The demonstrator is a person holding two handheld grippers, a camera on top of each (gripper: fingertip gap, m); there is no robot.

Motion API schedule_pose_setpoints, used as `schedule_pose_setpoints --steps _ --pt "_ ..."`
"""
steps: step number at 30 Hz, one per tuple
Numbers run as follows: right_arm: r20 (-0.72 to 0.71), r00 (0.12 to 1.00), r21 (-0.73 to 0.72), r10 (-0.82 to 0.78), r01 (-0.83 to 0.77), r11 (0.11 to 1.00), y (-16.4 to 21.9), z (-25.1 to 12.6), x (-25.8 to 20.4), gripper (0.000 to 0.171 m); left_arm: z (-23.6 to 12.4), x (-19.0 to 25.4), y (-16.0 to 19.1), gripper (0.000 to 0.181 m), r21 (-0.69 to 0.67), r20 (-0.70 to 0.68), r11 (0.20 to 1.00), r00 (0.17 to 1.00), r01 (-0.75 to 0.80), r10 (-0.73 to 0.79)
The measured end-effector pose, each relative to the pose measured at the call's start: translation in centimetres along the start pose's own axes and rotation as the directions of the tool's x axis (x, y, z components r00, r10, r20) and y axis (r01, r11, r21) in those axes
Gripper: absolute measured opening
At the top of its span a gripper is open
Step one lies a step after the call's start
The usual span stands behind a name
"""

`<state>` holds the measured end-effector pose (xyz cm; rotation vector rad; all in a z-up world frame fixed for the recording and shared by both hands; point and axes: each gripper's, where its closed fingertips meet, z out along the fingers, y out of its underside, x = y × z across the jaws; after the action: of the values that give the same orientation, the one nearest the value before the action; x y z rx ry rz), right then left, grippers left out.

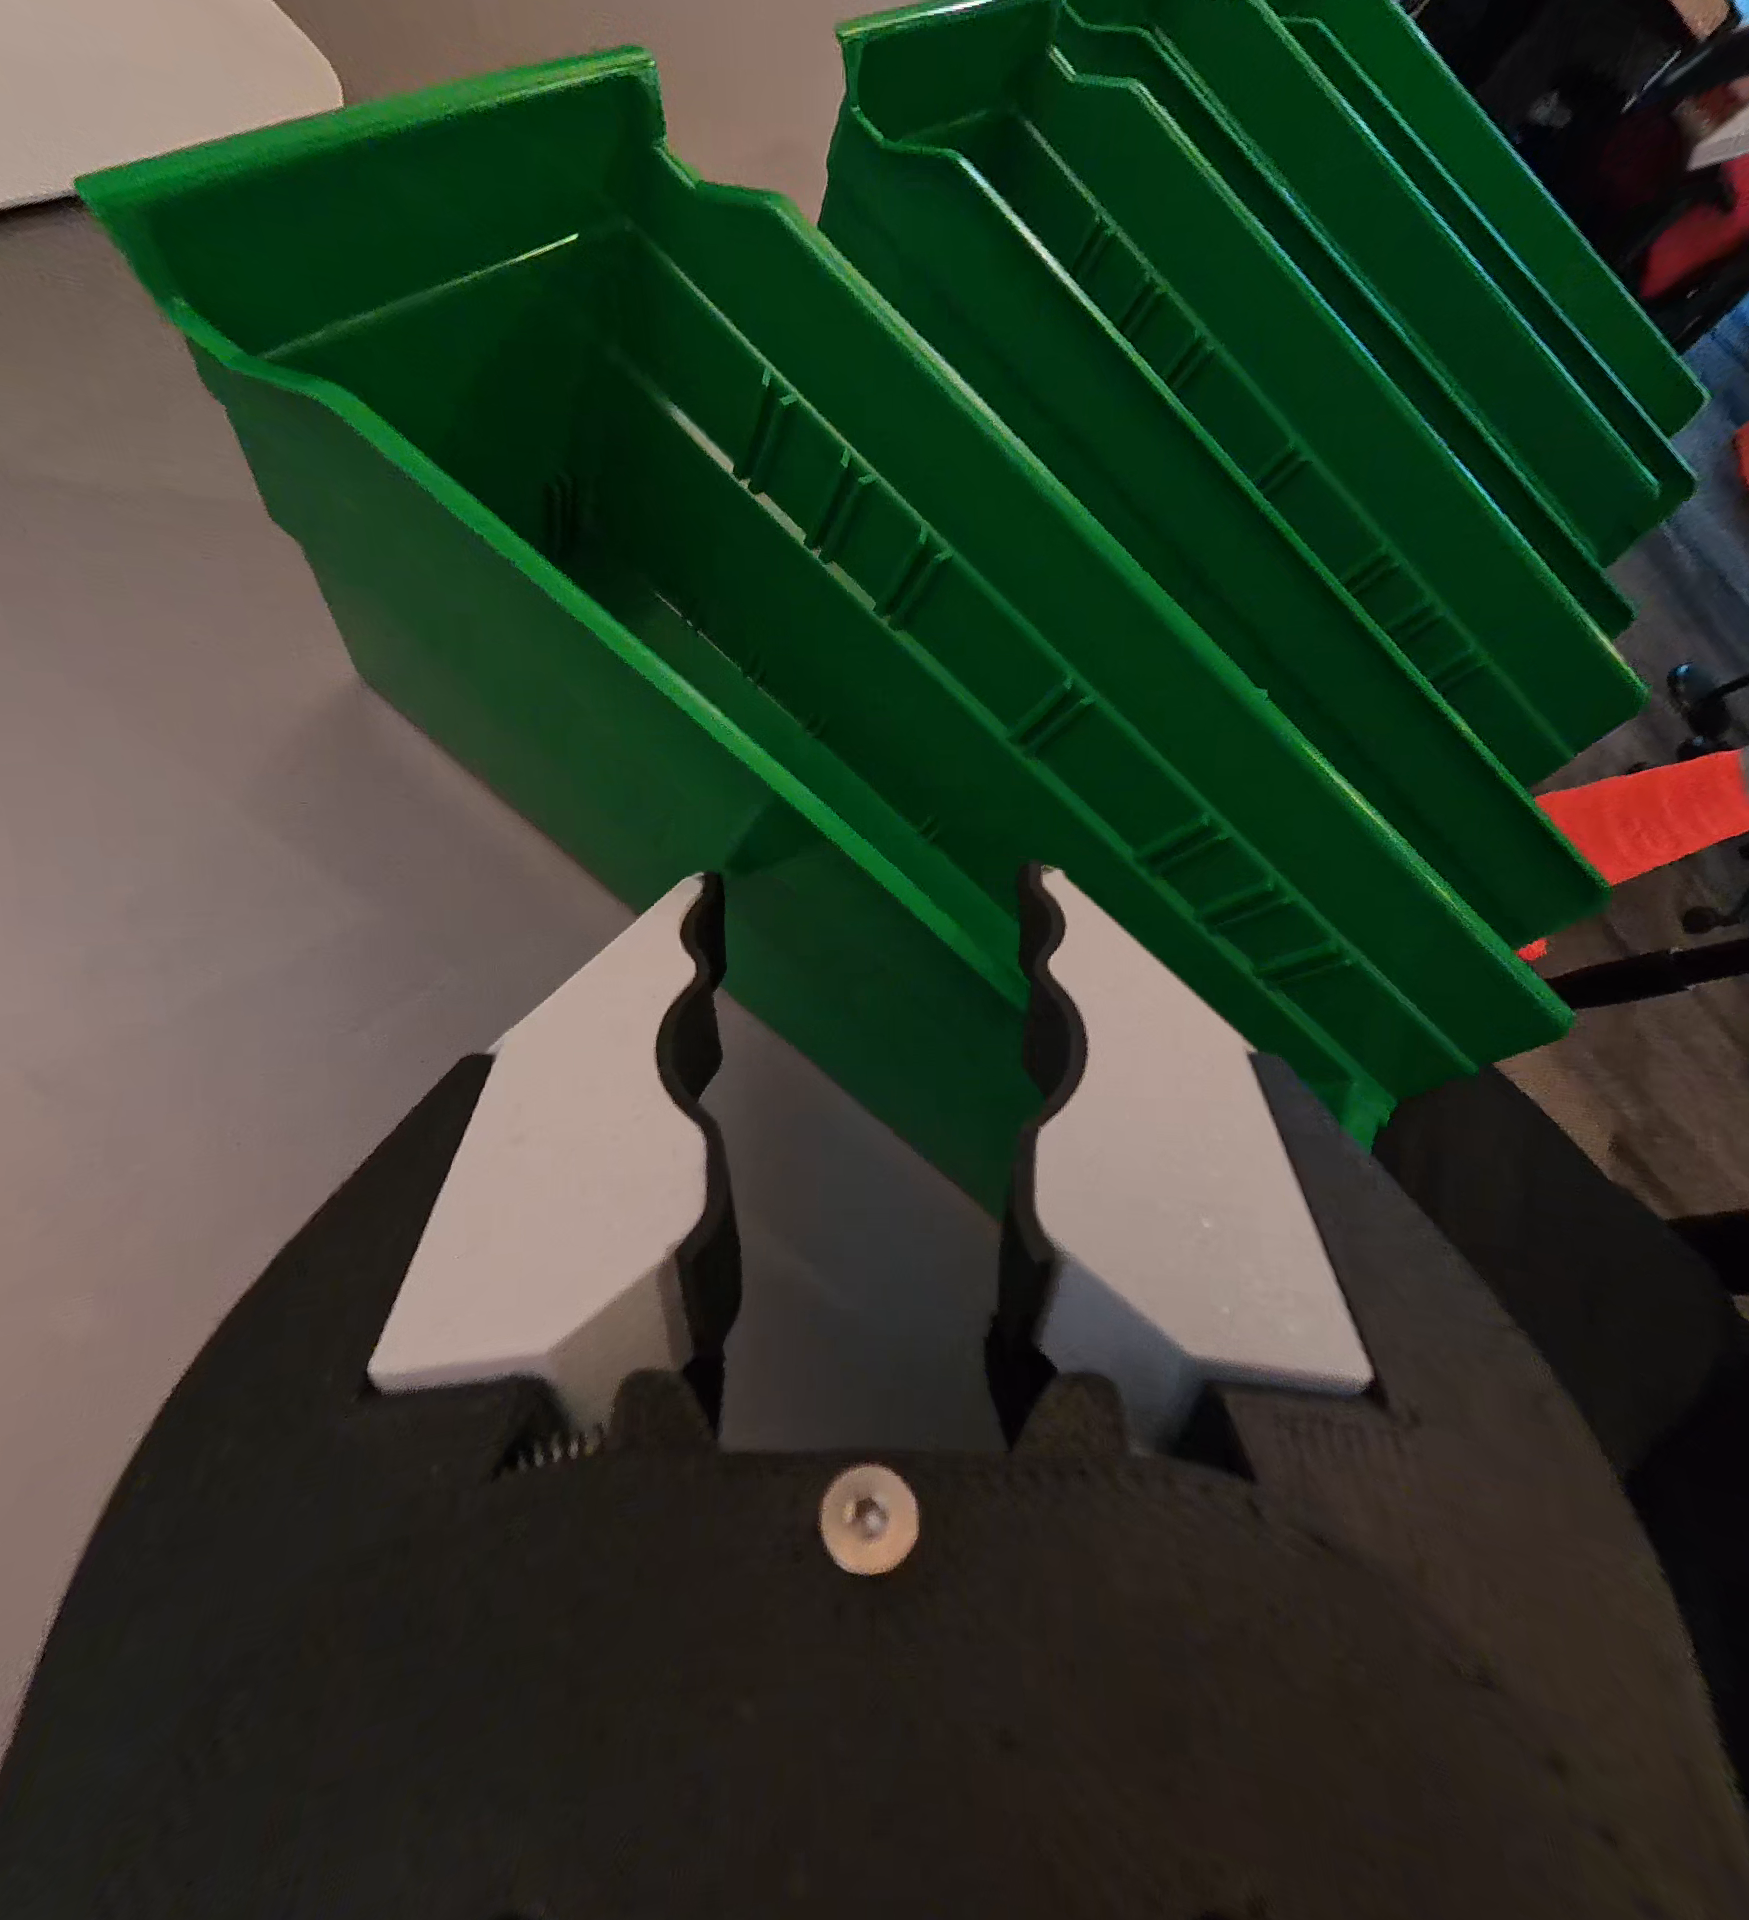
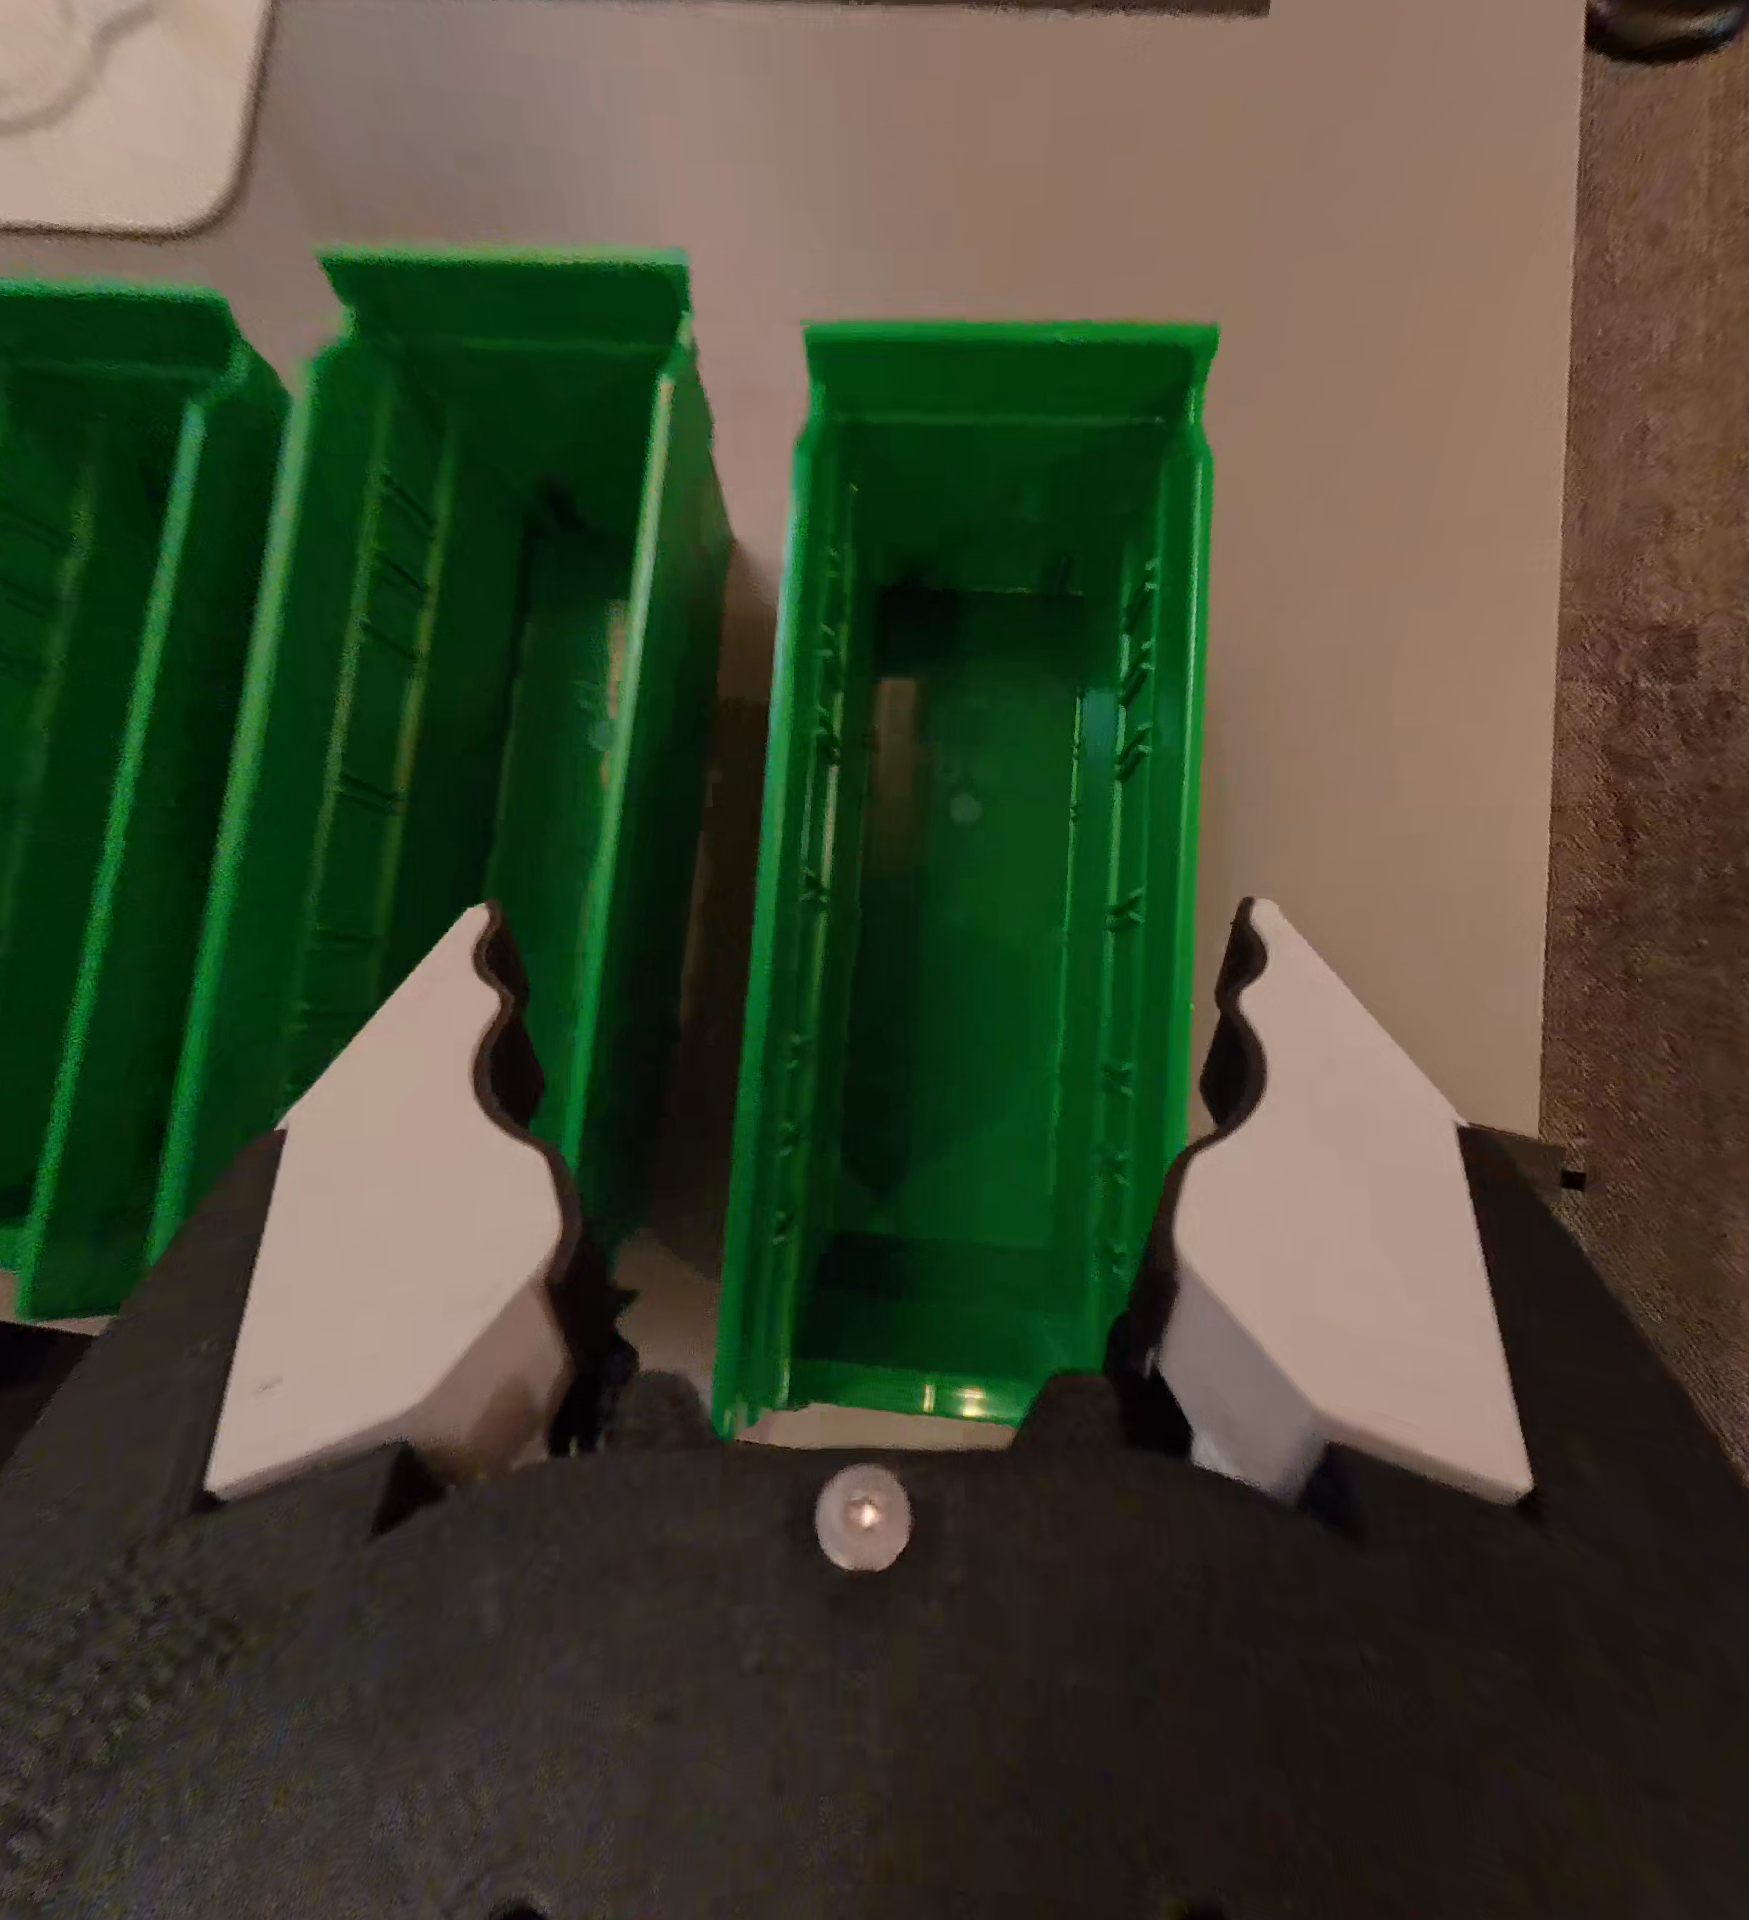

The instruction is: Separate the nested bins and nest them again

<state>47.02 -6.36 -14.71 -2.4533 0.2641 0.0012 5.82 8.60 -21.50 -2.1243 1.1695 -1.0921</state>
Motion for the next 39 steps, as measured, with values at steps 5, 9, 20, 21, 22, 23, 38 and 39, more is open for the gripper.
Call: schedule_pose_setpoints --steps 5,9,20,21,22,23,38,39 --pt "0.006 1.0 0.079 -0.027 0.026 0.997 -1.7 -3.4 -1.6 0.129 -1.6 -0.2 -1.4 0.062 0.083 0.007 0.997 1.0 0.001 -0.002" --pt "0.012 0.997 0.13 -0.074 0.071 0.989 -2.8 -5.3 -3.3 0.121 -4.1 -0.7 -3.0 0.064 0.147 0.024 0.989 1.0 0.007 -0.011" --pt "0.011 0.991 0.068 -0.131 0.13 0.989 -2.1 -5.4 -5.6 0.12 -6.4 -3.2 -0.5 0.06 0.103 0.088 0.994 0.995 0.036 -0.046" --pt "0.011 0.992 0.049 -0.128 0.128 0.991 -1.7 -5.0 -5.5 0.119 -6.3 -3.3 -0.4 0.06 0.096 0.095 0.995 0.995 0.034 -0.043" --pt "0.015 0.991 0.035 -0.131 0.131 0.991 -1.4 -4.5 -5.6 0.12 -6.3 -3.4 -0.4 0.06 0.097 0.094 0.995 0.995 0.034 -0.043" --pt "0.026 0.991 0.024 -0.134 0.133 0.991 -1.2 -4.1 -5.9 0.12 -6.3 -3.3 -0.5 0.059 0.103 0.089 0.994 0.995 0.038 -0.047" --pt "-0.008 0.972 -0.281 -0.235 0.223 0.933 2.9 6.4 -11.5 0.134 -5.1 -3.5 0.4 0.06 0.08 0.069 0.995 0.996 0.058 -0.064" --pt "0.005 0.976 -0.283 -0.217 0.209 0.936 2.9 6.8 -11.7 0.13 -5.1 -3.5 0.4 0.059 0.08 0.072 0.995 0.996 0.053 -0.059"
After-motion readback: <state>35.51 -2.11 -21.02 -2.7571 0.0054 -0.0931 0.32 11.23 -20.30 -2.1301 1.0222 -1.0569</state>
